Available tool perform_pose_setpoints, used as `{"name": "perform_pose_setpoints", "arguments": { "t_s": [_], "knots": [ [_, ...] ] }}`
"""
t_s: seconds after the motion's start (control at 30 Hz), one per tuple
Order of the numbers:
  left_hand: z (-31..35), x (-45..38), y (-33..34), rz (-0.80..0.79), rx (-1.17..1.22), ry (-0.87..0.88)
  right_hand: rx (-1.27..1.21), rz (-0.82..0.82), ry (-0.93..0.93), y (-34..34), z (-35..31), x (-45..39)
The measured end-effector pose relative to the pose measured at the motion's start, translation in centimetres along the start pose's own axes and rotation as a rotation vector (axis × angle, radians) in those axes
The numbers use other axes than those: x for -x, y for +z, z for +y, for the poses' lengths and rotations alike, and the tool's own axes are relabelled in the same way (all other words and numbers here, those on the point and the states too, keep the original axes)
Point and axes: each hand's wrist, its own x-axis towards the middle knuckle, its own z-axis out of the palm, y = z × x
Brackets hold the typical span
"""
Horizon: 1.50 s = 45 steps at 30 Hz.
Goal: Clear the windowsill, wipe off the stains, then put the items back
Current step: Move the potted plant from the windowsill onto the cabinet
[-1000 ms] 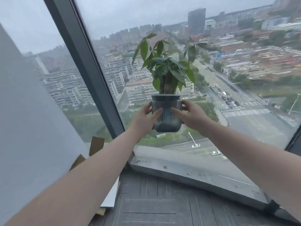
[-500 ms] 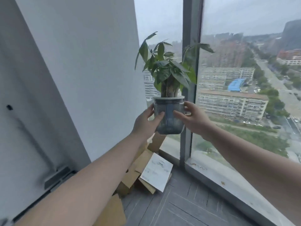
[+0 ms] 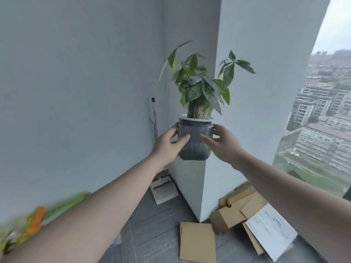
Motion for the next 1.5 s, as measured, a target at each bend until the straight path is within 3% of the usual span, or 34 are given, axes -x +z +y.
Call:
{"name": "perform_pose_setpoints", "arguments": {
  "t_s": [0.57, 0.9, 1.1, 1.5],
  "knots": [
    [-12.4, -0.6, -35.1, 0.568, -0.078, -0.285, -0.134, -0.572, -0.324, 38.7, -16.2, -15.3],
    [-18.0, 3.7, -50.7, 0.798, -0.172, -0.399, -0.183, -0.844, -0.418, 57.2, -25.3, -15.5],
    [-22.3, 7.7, -60.7, 0.879, -0.212, -0.423, -0.130, -0.894, -0.489, 67.3, -31.7, -12.9],
    [-29.6, 15.7, -88.0, 0.831, -0.268, -0.453, -0.103, -0.870, -0.477, 89.1, -47.0, -6.4]
  ]
}}
